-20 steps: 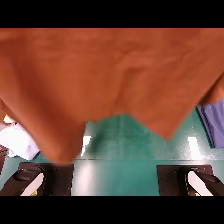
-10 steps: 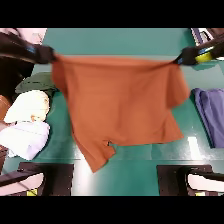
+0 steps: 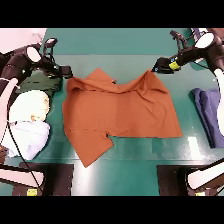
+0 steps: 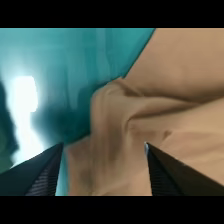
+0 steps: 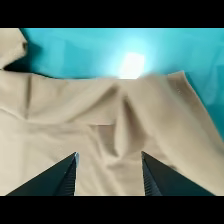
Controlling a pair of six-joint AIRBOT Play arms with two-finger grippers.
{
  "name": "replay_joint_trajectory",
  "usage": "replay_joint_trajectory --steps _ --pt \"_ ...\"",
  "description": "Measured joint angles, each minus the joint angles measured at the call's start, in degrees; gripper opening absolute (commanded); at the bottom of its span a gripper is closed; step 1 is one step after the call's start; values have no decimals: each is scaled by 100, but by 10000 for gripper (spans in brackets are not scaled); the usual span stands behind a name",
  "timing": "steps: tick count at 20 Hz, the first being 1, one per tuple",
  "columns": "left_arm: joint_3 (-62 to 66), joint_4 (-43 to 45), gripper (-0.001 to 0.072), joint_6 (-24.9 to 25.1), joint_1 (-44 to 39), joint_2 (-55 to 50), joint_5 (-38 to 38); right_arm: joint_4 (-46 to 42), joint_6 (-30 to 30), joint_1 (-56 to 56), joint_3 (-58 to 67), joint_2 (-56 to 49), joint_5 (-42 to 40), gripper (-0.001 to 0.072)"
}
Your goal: Fold the shirts.
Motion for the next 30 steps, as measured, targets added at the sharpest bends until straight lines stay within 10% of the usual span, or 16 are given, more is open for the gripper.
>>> replay_joint_trajectory --steps 8,15,24,26,27,30 --pt "-2277 -140 602 92 581 1781 -1056 415 -302 -584 -1880 1425 514 448" --pt "-5174 -1027 601 125 647 3171 -673 785 -518 -815 -3733 2791 177 447" --pt "-5899 -1965 598 415 658 3368 15 1141 -623 -863 -4131 3165 74 429" --pt "-5934 -1985 133 452 656 3353 76 1176 -629 -863 -4140 3182 70 429" --pt "-5956 -1945 34 468 656 3335 74 1185 -632 -863 -4144 3185 70 430" --pt "-5908 -2055 25 538 651 3368 -17 1169 -636 -868 -4148 3191 70 429"
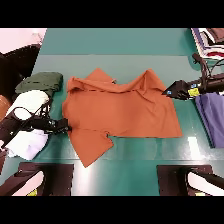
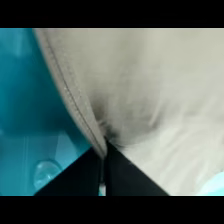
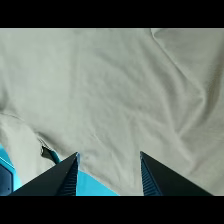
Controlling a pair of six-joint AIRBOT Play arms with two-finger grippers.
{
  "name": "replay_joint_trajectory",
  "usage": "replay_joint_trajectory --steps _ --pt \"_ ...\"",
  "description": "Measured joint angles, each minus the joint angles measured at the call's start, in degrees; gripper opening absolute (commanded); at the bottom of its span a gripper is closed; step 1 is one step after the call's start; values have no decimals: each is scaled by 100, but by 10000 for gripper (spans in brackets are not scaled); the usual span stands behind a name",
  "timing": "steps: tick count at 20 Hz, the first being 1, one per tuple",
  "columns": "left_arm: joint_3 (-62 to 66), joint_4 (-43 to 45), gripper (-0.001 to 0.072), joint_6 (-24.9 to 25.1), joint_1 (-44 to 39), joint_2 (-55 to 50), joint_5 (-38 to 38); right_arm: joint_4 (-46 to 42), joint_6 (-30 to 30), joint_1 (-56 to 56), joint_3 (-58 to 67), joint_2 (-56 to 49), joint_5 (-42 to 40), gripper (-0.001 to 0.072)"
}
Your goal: Fold the shirts.
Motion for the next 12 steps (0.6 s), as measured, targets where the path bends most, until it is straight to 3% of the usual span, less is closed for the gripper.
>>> replay_joint_trajectory --steps 5,8,12 --pt "365 66 26 26 0 468 -275 -278 2 -514 -450 210 260 430" --pt "535 107 26 31 0 715 -446 -761 52 -1285 -1252 579 304 481" --pt "621 129 26 35 0 828 -474 -1340 129 -2577 -2396 951 313 481"
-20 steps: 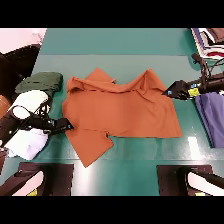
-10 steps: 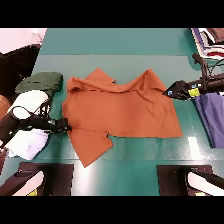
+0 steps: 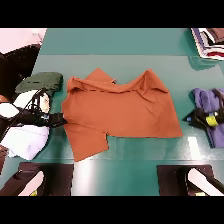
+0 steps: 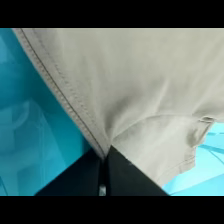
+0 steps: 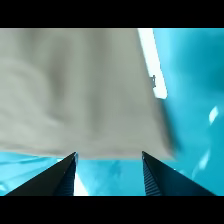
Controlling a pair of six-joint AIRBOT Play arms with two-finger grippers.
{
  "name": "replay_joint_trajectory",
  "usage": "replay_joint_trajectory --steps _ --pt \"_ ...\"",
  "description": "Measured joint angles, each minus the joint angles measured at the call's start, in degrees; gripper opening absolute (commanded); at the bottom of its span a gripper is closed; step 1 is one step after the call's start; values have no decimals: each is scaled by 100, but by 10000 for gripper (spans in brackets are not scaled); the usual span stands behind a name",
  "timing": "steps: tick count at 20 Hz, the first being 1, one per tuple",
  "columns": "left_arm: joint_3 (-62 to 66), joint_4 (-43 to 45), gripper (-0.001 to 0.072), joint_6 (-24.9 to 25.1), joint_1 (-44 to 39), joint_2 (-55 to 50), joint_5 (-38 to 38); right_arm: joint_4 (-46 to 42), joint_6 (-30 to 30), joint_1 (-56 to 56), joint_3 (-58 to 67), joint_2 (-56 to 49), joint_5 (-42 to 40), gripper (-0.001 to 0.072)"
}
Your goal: Fold the shirts.
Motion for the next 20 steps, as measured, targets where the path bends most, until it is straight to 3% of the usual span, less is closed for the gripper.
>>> replay_joint_trajectory --steps 4,6,9,10,11,13,14,20 --pt "24 -7 26 0 0 31 33 -164 20 -682 -848 109 -254 478" --pt "31 -13 26 0 0 35 44 -111 22 -704 -1086 125 -492 433" --pt "31 -22 26 0 0 39 68 175 37 -420 -1241 15 -791 430" --pt "31 -26 27 0 0 39 76 299 39 -291 -1244 -76 -876 398" --pt "31 -26 26 0 0 39 81 382 39 -133 -1224 -208 -992 261" --pt "31 -31 25 0 0 37 87 487 35 184 -1108 -485 -1165 69" --pt "39 -37 25 0 0 39 83 505 28 352 -1016 -601 -1215 20" --pt "925 -66 25 -33 0 37 -240 553 -31 1023 120 -337 -1078 20"
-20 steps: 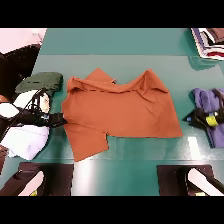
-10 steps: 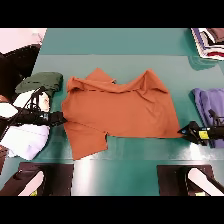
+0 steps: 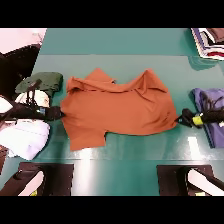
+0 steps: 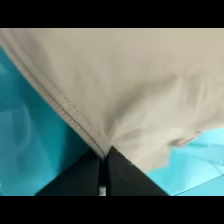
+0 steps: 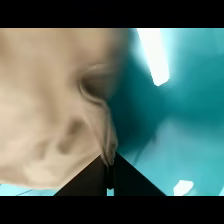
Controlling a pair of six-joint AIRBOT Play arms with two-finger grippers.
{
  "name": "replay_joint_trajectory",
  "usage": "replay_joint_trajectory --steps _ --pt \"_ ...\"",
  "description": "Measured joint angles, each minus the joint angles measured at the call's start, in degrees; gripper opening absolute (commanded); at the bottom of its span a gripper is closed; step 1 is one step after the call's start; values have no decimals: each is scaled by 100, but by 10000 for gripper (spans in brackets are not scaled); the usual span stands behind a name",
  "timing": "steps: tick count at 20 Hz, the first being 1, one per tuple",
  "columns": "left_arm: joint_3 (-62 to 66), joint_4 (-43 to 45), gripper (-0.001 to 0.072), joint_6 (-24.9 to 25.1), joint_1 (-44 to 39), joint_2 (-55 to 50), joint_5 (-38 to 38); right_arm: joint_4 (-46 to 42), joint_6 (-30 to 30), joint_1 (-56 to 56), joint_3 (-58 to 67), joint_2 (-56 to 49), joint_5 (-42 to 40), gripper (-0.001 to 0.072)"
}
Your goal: Fold the shirts.
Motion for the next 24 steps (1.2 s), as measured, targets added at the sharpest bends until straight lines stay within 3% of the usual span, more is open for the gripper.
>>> replay_joint_trajectory --steps 8,15,19,24 --pt "4583 -20 25 -173 0 4 -640 31 -7 -109 3491 1554 153 19" --pt "8072 4 24 -761 0 20 -553 22 -11 -866 5982 2116 166 18" --pt "8330 94 25 -960 0 11 -511 24 68 -879 6968 1773 503 17" --pt "6511 208 25 -1005 0 -195 -579 -138 402 -260 6824 866 1102 17"
